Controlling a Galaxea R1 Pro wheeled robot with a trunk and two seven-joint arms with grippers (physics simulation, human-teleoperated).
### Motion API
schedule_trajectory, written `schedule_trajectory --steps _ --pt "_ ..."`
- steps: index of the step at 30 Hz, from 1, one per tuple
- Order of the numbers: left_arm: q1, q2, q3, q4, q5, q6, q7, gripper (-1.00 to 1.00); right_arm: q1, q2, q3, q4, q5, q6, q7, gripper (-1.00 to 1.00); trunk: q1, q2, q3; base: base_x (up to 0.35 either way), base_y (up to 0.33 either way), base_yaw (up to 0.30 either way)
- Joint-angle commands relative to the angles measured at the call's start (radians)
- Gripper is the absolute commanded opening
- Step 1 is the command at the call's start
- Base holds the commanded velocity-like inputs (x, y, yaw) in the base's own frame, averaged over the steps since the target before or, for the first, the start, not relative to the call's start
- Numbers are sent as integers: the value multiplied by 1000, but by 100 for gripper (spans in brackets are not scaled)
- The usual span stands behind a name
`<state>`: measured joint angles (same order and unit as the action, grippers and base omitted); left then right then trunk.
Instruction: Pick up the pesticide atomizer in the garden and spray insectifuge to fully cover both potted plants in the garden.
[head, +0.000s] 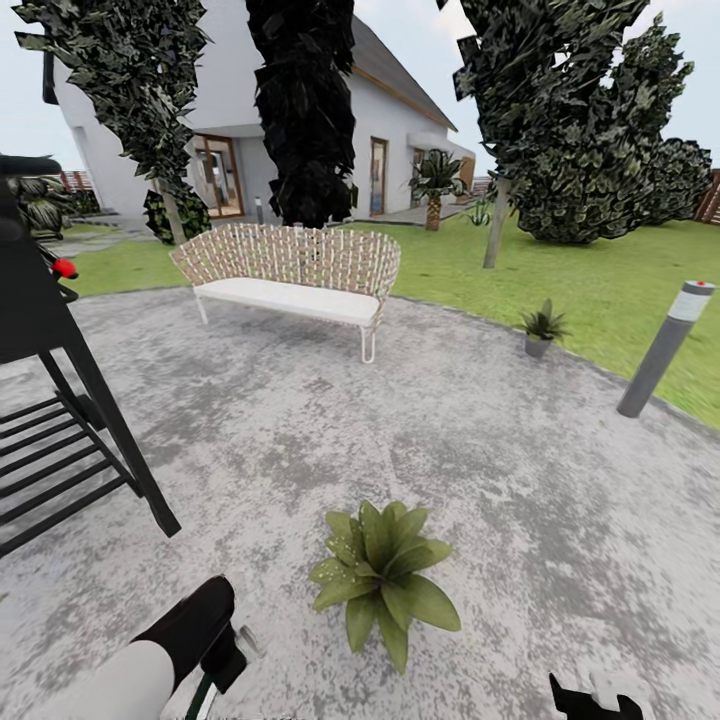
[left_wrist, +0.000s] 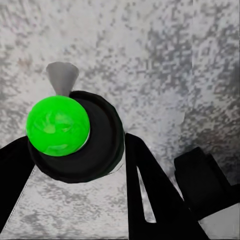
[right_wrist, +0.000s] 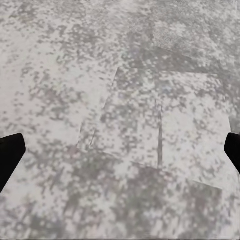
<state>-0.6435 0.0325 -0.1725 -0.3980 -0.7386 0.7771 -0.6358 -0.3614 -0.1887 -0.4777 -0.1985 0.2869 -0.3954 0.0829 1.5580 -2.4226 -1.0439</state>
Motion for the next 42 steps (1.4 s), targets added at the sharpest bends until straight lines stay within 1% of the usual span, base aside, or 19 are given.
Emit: schedule_trajectory --steps 1,3,7,13,18,21,27,30,31,32,34,35,36,37,38,39,42 --pt "0 1 -4 -2 -19 2 -11 -100 -1 0 -9 1 5 -4 7 100 0 0 -1 0 0 219" --pt "1 1 -1 -2 -29 3 -11 -100 -1 0 -9 1 5 -4 7 100 0 0 -2 0 0 202" --pt "1 0 4 -4 -30 4 -13 -100 -1 0 -9 1 5 -4 7 100 0 0 -2 53 -68 58" --pt "1 -2 7 -10 -31 4 -13 -100 -1 0 -9 1 4 -4 6 100 0 0 -2 130 -224 5" --pt "0 0 7 -13 -31 4 -12 -100 -1 0 -9 1 5 -4 6 100 0 0 -2 21 -266 0" --pt "0 -1 7 -14 -31 4 -12 -100 -1 0 -9 1 5 -4 6 100 0 0 -2 -83 -257 51" --pt "-1 0 5 -15 -31 4 -12 -100 -1 0 -9 1 5 -4 6 100 0 0 -2 -199 -141 247" --pt "-2 4 5 -15 -31 5 -12 -100 -1 0 -9 1 5 -4 6 100 0 0 -2 -40 -18 272" --pt "-5 12 6 -15 -31 6 -12 -100 -1 0 -9 2 5 -4 6 100 0 0 -2 -8 -4 144" --pt "-11 23 16 -15 -30 13 -13 -100 -1 0 -9 2 5 -4 6 100 0 0 -2 -4 -2 74" --pt "-22 33 45 -16 -25 43 -25 -100 -1 0 -9 2 5 -4 6 100 0 0 -2 -2 -1 39" --pt "-39 36 61 -17 -26 73 -45 -100 -1 0 -9 2 5 -4 6 100 0 0 -2 -1 0 15" --pt "-54 37 67 -16 -28 90 -63 -100 -1 0 -9 2 5 -4 6 100 0 0 -2 -1 0 10" --pt "-76 38 71 -16 -30 107 -90 -100 -1 0 -9 2 5 -3 6 100 0 0 -2 0 0 5" --pt "-86 39 72 -14 -32 113 -103 -100 -1 0 -9 2 5 -3 6 100 0 0 -2 0 0 3" --pt "-93 38 72 -13 -36 118 -111 -100 -1 0 -9 2 5 -4 6 100 0 0 -2 0 0 2" --pt "-97 35 71 -8 -68 123 -126 -100 -1 0 -9 1 5 -4 6 100 0 0 -2 0 0 0"
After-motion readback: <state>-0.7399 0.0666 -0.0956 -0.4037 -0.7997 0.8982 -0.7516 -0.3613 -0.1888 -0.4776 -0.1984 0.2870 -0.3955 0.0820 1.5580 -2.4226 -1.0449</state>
